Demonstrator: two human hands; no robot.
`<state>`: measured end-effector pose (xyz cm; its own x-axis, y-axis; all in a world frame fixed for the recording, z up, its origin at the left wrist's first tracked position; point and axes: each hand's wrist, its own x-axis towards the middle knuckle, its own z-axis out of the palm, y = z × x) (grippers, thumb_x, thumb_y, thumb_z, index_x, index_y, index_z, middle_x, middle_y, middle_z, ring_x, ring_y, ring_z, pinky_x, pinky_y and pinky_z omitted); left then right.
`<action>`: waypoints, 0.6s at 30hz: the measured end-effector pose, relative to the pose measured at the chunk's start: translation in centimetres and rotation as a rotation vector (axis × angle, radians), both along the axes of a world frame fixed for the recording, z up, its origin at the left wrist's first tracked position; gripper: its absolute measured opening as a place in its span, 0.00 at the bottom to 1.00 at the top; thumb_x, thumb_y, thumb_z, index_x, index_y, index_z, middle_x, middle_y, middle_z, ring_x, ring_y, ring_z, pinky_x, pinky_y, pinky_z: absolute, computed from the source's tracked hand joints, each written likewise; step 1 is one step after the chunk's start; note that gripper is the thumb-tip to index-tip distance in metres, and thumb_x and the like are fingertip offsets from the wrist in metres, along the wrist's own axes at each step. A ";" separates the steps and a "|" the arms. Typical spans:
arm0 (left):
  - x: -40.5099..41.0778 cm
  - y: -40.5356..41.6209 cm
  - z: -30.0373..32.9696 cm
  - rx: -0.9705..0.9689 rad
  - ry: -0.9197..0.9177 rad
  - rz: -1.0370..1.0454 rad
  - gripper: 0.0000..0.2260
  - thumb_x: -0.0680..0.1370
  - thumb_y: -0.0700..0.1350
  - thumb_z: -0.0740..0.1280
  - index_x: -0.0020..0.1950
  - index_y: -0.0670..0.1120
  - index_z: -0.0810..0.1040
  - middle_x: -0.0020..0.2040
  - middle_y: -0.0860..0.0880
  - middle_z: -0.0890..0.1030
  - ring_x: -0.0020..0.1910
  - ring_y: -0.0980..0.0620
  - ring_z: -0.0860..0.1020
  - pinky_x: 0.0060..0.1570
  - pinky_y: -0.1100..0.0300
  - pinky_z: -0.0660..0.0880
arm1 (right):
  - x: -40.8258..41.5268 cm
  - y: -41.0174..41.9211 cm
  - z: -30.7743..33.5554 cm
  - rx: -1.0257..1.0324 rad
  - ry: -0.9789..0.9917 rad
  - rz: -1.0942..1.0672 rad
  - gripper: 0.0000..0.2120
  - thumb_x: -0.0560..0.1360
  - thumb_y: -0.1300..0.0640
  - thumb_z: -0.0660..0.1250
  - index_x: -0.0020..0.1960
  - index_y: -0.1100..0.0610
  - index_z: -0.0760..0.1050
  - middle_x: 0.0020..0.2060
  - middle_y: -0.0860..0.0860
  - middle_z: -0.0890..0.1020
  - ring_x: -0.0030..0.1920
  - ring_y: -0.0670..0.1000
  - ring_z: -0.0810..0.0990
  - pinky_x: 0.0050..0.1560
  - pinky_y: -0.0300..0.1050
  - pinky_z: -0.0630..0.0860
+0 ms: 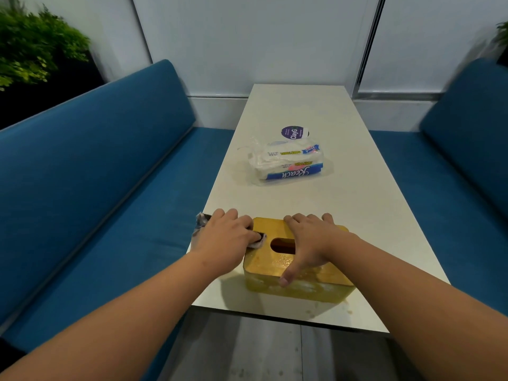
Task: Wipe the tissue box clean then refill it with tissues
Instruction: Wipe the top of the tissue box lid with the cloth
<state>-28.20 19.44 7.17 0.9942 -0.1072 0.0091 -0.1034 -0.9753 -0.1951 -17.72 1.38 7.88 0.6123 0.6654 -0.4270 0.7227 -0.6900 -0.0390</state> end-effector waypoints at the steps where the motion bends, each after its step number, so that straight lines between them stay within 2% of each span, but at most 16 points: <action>1: -0.8 -0.1 -0.1 -0.005 -0.002 -0.019 0.20 0.81 0.41 0.57 0.69 0.60 0.72 0.61 0.53 0.73 0.54 0.48 0.69 0.53 0.52 0.64 | 0.0 0.0 0.0 0.002 -0.001 0.000 0.68 0.49 0.20 0.67 0.78 0.51 0.46 0.75 0.50 0.59 0.73 0.56 0.59 0.71 0.63 0.53; 6: 1.0 -1.0 0.4 -0.036 -0.024 0.061 0.16 0.83 0.46 0.56 0.68 0.59 0.73 0.61 0.52 0.74 0.54 0.47 0.69 0.52 0.53 0.63 | 0.0 0.2 0.0 -0.016 -0.005 0.003 0.67 0.49 0.20 0.67 0.77 0.50 0.46 0.75 0.50 0.59 0.73 0.56 0.60 0.71 0.63 0.53; 12: -1.0 -1.4 0.3 0.023 -0.003 -0.068 0.16 0.82 0.47 0.56 0.67 0.58 0.74 0.59 0.51 0.75 0.52 0.46 0.70 0.50 0.52 0.63 | 0.1 0.1 0.0 -0.017 -0.009 0.012 0.68 0.49 0.20 0.67 0.78 0.51 0.45 0.75 0.50 0.58 0.73 0.56 0.60 0.71 0.63 0.54; 18: 1.0 -2.4 1.1 0.036 0.007 -0.027 0.15 0.82 0.48 0.56 0.67 0.58 0.73 0.59 0.51 0.74 0.53 0.47 0.69 0.51 0.52 0.63 | 0.0 0.1 0.1 -0.023 -0.021 0.014 0.68 0.48 0.20 0.66 0.78 0.51 0.46 0.75 0.50 0.60 0.72 0.56 0.61 0.70 0.63 0.54</action>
<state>-27.18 17.05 8.26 0.9909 -0.1344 -0.0018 -0.1312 -0.9644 -0.2297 -17.71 1.44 7.95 0.6119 0.6644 -0.4290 0.7329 -0.6803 -0.0082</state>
